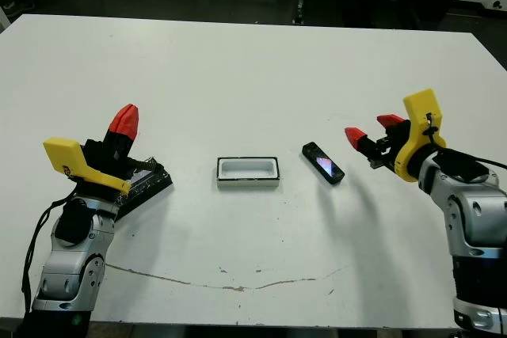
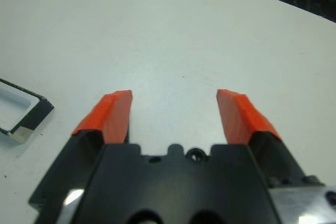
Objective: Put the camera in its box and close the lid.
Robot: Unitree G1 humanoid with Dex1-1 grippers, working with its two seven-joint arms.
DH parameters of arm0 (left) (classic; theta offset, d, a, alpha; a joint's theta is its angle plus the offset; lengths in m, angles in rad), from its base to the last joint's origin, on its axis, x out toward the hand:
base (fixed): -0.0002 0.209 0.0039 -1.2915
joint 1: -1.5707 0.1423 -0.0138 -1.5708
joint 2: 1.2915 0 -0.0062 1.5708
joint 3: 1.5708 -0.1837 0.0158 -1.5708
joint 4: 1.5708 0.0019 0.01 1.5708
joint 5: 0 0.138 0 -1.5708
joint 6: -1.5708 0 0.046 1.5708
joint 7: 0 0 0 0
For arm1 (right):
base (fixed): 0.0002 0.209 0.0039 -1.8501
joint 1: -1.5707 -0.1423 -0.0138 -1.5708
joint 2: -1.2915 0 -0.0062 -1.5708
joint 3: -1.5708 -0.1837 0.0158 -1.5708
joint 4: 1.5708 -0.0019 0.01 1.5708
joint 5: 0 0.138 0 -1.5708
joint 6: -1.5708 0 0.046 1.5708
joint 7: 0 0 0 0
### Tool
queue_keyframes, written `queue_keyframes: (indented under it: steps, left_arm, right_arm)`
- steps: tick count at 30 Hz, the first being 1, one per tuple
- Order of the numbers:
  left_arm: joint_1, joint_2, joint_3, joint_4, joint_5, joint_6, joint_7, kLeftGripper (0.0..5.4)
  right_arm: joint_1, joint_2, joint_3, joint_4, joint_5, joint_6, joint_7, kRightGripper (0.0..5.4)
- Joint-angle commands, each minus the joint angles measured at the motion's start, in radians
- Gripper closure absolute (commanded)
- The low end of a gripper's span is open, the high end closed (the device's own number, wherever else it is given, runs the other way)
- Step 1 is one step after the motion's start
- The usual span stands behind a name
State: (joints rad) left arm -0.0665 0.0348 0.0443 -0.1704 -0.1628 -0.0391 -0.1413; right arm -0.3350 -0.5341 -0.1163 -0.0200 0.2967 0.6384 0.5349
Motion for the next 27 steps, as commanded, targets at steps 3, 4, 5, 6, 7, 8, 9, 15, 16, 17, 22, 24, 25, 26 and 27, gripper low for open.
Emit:
queue_keyframes:
  steps: [3,4,5,6,7,8,9,15,16,17,22,24,25,26,27]
  left_arm:
    - [0.016,0.081,-0.026,-0.064,0.04,0.141,-0.031,4.59]
    - [0.015,0.094,-0.03,-0.075,0.046,0.167,-0.038,4.42]
    - [0.014,0.106,-0.035,-0.085,0.053,0.189,-0.04,4.3]
    - [0.013,0.113,-0.038,-0.091,0.058,0.203,-0.042,4.15]
    - [0.011,0.118,-0.041,-0.094,0.062,0.212,-0.043,4.02]
    - [0.011,0.12,-0.043,-0.097,0.064,0.219,-0.044,3.89]
    - [0.01,0.12,-0.044,-0.099,0.063,0.226,-0.045,3.73]
    - [0.015,0.121,-0.043,-0.11,0.051,0.246,-0.047,2.93]
    - [0.016,0.121,-0.043,-0.11,0.051,0.247,-0.047,2.77]
    - [0.017,0.121,-0.043,-0.111,0.05,0.25,-0.048,2.66]
    - [0.023,0.124,-0.047,-0.116,0.056,0.253,-0.048,2.0]
    - [0.025,0.122,-0.046,-0.117,0.051,0.255,-0.048,1.75]
    - [0.026,0.122,-0.047,-0.117,0.051,0.254,-0.049,1.59]
    - [0.027,0.121,-0.047,-0.117,0.05,0.254,-0.048,1.43]
    - [0.029,0.12,-0.047,-0.118,0.05,0.256,-0.046,1.34]
  right_arm:
    - [-0.003,0.005,0.002,0.018,-0.003,-0.006,0.002,0.41]
    - [0.0,0.006,0.005,0.017,-0.005,-0.006,0.001,0.25]
    - [0.002,0.008,0.008,0.013,-0.006,-0.003,-0.001,0.14]
    - [0.005,0.009,0.012,0.009,-0.008,-0.003,-0.002,0.0]
    - [0.007,0.013,0.014,0.006,-0.008,-0.004,-0.003,0.0]
    - [0.008,0.015,0.017,0.006,-0.007,-0.004,-0.001,0.0]
    - [0.008,0.018,0.021,0.005,-0.006,-0.003,0.001,0.0]
    - [0.002,0.028,0.052,0.006,-0.012,0.019,0.004,0.0]
    - [0.004,0.027,0.061,0.007,-0.019,0.013,0.005,0.0]
    - [0.005,0.025,0.073,0.009,-0.03,0.001,0.007,0.0]
    - [0.005,0.015,0.127,0.027,-0.081,-0.052,0.028,0.0]
    - [0.006,0.011,0.152,0.026,-0.11,-0.07,0.027,0.0]
    - [0.006,0.01,0.162,0.026,-0.123,-0.076,0.027,0.0]
    - [0.006,0.01,0.169,0.026,-0.134,-0.081,0.028,0.0]
    - [0.005,0.008,0.181,0.029,-0.149,-0.089,0.031,0.0]
